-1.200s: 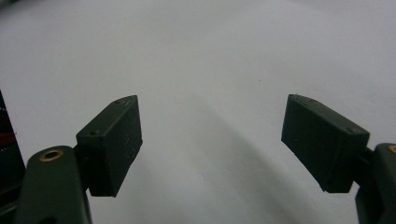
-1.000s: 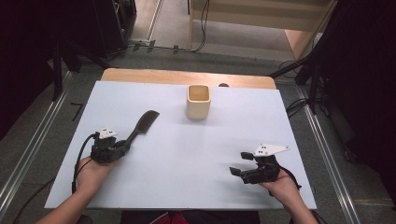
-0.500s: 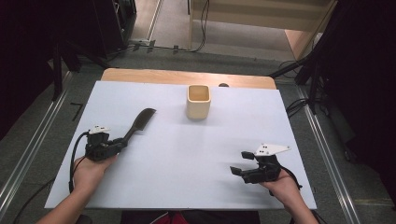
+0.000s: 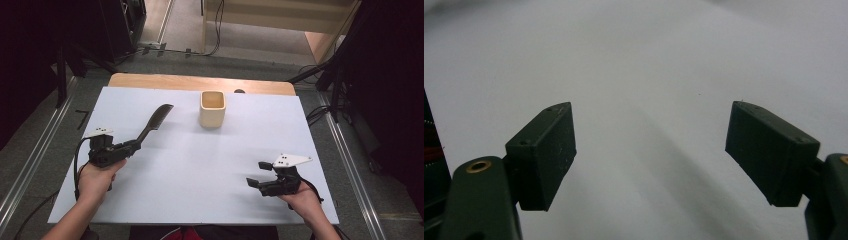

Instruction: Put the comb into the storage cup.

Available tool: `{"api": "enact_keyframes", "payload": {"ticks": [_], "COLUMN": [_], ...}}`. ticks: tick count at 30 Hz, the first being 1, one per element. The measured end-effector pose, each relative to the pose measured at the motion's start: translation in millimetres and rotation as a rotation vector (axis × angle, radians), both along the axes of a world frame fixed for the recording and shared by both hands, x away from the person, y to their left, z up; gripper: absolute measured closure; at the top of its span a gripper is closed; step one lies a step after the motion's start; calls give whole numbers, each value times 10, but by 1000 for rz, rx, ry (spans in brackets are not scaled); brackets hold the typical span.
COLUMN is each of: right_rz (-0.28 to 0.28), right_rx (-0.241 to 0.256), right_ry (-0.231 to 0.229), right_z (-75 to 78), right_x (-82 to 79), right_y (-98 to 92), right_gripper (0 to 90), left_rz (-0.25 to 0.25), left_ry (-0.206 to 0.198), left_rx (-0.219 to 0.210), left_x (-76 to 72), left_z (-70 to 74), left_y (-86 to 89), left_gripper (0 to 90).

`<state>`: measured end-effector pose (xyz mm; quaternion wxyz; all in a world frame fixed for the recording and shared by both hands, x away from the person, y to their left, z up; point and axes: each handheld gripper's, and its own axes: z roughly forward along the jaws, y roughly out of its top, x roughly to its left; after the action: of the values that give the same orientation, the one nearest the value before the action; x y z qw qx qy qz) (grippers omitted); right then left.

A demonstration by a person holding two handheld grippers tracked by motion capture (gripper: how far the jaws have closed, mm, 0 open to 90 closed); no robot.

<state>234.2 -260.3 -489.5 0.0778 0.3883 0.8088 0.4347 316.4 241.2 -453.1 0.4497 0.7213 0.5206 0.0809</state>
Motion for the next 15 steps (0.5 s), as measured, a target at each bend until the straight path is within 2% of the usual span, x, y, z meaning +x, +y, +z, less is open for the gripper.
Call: {"api": "enact_keyframes", "payload": {"ticks": [8, 15], "right_rz": [-13, -37], "right_rx": [11, 29], "right_ry": [-23, -18], "right_z": [13, 26], "right_x": [-10, -8], "right_y": [2, 27], "right_gripper": [178, 169], "left_rz": [-14, -14], "left_ry": [-5, -19], "left_rx": [-68, -93], "left_x": [19, 63], "left_z": [65, 81], "left_y": [-100, -247], "left_gripper": [734, 734]}}
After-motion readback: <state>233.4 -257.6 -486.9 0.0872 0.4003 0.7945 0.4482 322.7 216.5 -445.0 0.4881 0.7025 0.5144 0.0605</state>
